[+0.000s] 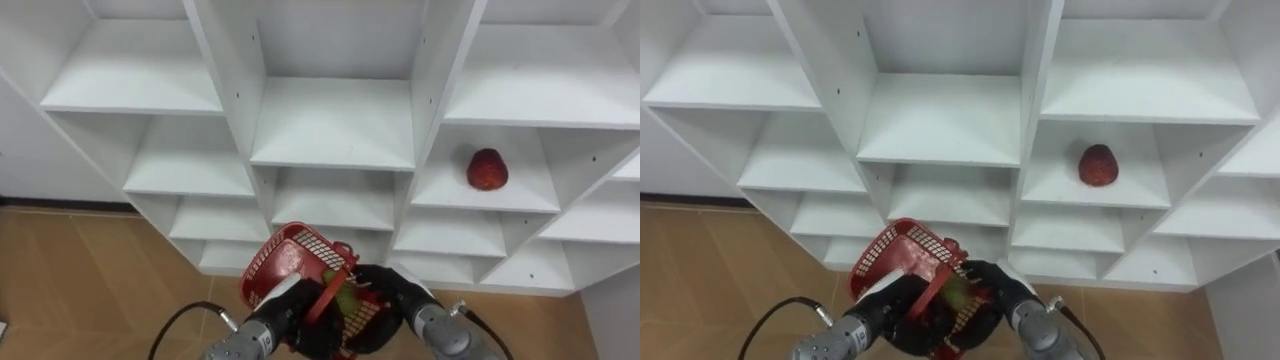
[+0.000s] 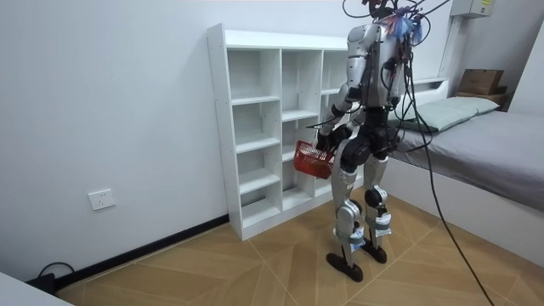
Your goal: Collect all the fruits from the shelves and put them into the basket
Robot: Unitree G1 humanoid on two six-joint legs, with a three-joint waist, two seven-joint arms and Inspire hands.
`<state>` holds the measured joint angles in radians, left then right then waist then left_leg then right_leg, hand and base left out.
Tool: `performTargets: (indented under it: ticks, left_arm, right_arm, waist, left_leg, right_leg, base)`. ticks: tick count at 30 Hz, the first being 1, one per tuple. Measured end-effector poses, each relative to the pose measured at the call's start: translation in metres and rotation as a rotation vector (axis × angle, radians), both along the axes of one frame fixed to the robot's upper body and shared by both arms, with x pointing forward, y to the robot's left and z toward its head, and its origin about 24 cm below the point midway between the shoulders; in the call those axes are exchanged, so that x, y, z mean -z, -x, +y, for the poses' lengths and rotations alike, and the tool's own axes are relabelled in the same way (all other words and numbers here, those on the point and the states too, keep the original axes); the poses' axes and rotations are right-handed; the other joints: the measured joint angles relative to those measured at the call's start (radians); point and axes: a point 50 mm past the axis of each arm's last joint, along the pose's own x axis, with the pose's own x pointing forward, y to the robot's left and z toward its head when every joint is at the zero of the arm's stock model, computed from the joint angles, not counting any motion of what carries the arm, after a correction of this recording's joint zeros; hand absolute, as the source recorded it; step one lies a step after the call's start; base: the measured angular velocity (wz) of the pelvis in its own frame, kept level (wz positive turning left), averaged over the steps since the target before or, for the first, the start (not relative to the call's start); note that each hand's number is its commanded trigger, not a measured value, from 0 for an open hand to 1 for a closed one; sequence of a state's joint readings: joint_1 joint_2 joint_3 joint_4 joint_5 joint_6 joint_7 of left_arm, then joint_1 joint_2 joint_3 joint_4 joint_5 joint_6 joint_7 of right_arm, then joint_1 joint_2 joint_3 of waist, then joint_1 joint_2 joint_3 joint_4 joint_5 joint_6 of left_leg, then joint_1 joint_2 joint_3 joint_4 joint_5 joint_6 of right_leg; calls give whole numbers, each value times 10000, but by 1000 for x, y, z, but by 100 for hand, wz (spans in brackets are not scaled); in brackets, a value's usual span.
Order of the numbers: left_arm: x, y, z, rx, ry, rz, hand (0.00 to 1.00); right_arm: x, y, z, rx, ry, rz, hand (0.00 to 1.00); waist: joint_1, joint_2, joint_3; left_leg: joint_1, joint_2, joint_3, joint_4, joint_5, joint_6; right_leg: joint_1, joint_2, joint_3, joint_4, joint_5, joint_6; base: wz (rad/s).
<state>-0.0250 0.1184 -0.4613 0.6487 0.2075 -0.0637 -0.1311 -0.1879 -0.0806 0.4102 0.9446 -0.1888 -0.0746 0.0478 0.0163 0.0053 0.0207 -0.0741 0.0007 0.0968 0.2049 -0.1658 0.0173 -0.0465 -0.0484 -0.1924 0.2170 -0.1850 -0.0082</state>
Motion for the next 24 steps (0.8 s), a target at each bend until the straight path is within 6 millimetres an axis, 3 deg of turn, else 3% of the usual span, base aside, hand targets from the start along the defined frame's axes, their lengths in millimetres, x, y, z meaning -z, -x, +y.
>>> performTargets:
  ticks: [5, 8, 16, 19, 24]
  left_arm:
    - [2, 1, 6, -129, -239, 0, 100]
    - [4, 3, 9, -283, -392, 33, 100]
    - [8, 6, 11, -434, -445, 161, 100]
    - [8, 6, 13, -709, -264, 225, 100]
    - [12, 10, 20, -2007, 454, 669, 100]
  right_arm:
    - [6, 14, -2, 81, -144, 142, 0]
    - [7, 18, -2, 326, -357, 258, 0]
    - [8, 22, -5, 395, -426, 212, 0]
    - [1, 21, -5, 360, -529, -263, 0]
    - [-30, 6, -3, 987, -1313, -2051, 0]
  waist:
    - [-241, -225, -75]
    - [-393, -238, -74]
    - [-381, -251, -101]
    - [-377, -252, -104]
    - [-376, -257, -136]
  left_leg:
    - [103, 11, -48, -20, 0, 0]
    - [194, 12, -26, -55, -1, 0]
    - [567, 16, 131, -140, -2, -2]
    - [609, 19, 132, -159, -2, -2]
    - [710, 26, 149, -170, -2, -3]
  right_leg:
    - [159, 20, 5, -158, 3, 1]
    - [227, 18, 50, -179, 2, 2]
    - [331, 52, 295, -128, 4, 0]
    - [325, 62, 341, -137, 4, 1]
    - [340, 99, 564, -125, 45, 10]
  base:
    - [1]
    - [-7]
    - [-11]
    - [-2]
    - [-11]
